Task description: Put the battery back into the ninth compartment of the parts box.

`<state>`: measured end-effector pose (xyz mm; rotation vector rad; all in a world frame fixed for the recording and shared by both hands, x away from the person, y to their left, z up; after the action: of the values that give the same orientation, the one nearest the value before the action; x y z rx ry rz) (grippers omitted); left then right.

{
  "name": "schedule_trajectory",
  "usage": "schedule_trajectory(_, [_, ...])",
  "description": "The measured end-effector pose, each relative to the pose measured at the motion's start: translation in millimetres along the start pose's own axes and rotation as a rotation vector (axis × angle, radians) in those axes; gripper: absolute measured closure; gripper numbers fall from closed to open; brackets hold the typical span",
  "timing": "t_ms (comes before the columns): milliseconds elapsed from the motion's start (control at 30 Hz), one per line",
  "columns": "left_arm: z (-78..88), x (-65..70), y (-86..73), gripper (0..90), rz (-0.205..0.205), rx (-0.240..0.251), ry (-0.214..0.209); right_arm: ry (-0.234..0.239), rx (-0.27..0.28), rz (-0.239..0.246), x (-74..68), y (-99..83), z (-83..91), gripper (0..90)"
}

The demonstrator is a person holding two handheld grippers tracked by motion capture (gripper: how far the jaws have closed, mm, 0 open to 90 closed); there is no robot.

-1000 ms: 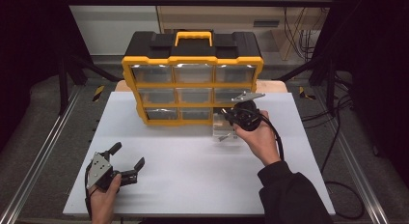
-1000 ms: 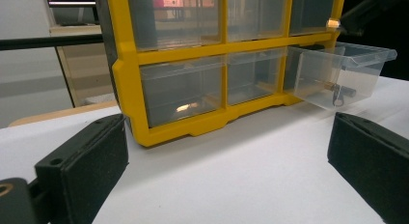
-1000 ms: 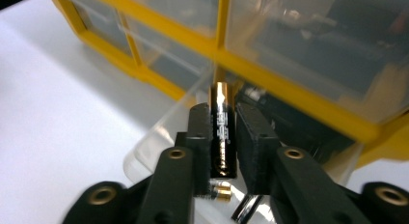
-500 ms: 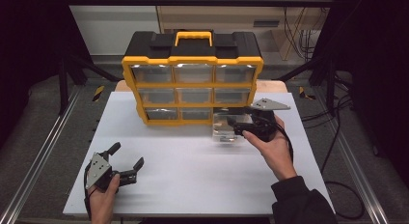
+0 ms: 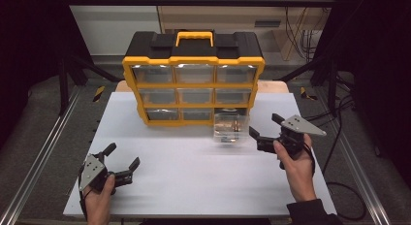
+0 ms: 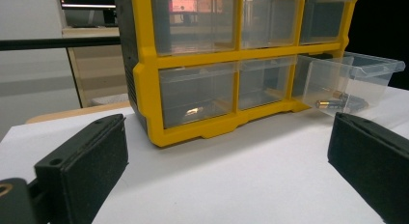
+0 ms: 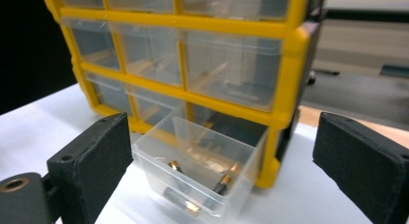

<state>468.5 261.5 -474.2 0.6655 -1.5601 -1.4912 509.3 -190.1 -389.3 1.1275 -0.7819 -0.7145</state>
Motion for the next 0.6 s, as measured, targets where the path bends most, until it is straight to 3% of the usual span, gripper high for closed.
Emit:
schedule_trajectory(100, [1.1,-0.9,0.6,0.4,-0.002,0.001,-0.001,-0.024,0.054,0.003,5.1,-5.3,11.0,7.5])
schedule_trajectory(200, [1.8,-1.3,0.9,0.4,-0.010,-0.002,-0.004,-0.028,0.069,0.013,6.1,-13.7,19.1,6.0])
schedule_trajectory(433, [0.9,-1.5,-1.7,0.4,-0.013,-0.026,-0.043,-0.007,0.072,0.028,-2.4,-43.2,29.6,5.7])
schedule_trajectory(600, [-1.7,-1.3,-5.0,0.4,-0.009,-0.039,-0.052,0.036,0.079,0.022,-9.6,-73.2,31.4,9.1])
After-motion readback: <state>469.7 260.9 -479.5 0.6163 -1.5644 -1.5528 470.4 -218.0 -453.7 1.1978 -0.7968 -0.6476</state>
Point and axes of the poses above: each handheld gripper's, and its own axes: z roughly backward along the jaws, y roughly out of its top, x roughly to its right, the point moved 7 cm from there along -z, roughly forward along the jaws, and after that the axes turned 14 degrees about z, right-handed, at the moved point
